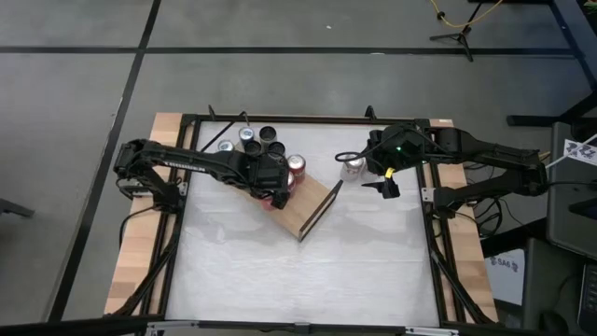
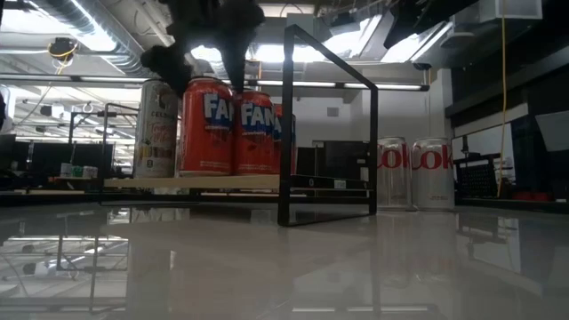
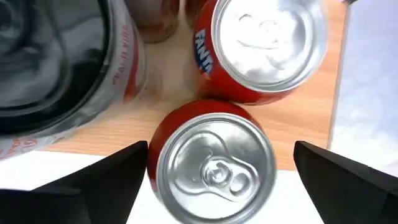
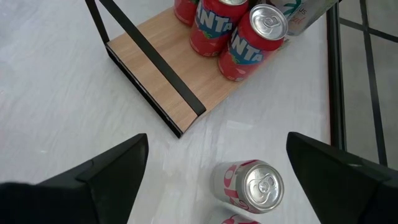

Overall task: Place canned beverage on shelf
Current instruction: Put the left red-silver soda can on the shelf

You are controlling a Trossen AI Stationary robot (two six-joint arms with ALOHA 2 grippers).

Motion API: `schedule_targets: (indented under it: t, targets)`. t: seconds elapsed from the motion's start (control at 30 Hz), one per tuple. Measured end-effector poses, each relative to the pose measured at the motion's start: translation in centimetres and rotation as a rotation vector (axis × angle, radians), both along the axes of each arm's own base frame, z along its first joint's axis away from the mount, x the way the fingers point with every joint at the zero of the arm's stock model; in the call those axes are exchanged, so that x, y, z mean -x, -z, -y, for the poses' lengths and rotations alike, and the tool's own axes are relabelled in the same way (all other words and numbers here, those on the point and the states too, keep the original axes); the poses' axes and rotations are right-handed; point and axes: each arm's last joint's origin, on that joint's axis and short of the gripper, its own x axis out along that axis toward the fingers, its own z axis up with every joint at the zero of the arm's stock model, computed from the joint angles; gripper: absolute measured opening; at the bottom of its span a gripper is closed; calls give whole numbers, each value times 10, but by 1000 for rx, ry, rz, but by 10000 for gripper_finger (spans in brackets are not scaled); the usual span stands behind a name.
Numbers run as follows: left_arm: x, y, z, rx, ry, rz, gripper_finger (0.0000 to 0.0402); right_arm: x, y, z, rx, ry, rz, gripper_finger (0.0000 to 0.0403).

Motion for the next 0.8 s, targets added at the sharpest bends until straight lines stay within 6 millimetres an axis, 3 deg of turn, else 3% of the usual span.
schedule_targets:
  t: [0.47, 0.8]
  targets:
    - [29, -41, 21, -31, 61, 154, 393, 0, 0, 0, 1, 0, 1, 379]
    - [37, -60, 56, -114, 220, 319, 393, 0, 0, 0, 1, 1, 1, 379]
